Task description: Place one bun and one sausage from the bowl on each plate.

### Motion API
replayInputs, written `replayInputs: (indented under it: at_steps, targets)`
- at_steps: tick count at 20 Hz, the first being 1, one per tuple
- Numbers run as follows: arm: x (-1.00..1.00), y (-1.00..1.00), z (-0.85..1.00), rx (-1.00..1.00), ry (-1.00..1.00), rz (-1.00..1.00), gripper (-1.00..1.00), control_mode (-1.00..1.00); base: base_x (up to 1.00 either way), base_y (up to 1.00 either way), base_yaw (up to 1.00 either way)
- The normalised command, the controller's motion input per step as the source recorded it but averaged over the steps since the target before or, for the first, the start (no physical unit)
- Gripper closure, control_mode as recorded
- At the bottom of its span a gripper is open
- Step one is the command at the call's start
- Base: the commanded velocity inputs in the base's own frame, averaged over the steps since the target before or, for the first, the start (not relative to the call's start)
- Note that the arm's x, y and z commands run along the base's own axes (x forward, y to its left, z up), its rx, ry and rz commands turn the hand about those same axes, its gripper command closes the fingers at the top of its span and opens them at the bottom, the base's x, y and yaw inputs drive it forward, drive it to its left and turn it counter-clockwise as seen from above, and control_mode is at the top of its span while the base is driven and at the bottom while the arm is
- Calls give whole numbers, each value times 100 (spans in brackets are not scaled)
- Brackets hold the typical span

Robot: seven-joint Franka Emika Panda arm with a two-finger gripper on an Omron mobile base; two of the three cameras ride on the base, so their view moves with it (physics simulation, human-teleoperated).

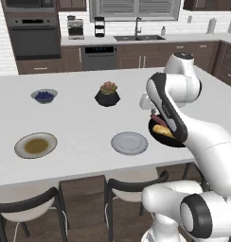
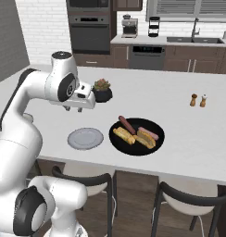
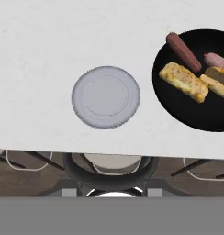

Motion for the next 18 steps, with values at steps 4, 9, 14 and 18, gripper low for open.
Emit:
replayInputs:
  at_steps: [4, 9, 14, 18]
  targets:
    - [-13, -20, -21, 0, -2, 3, -100, -100, 0, 0, 0]
    - [-16, -38, -15, 0, -8, 7, -100, -100, 0, 0, 0]
    - [0, -61, -25, -1, -2, 0, -100, -100, 0, 0, 0]
    - [9, -50, -5, -3, 0, 5, -100, -100, 0, 0, 0]
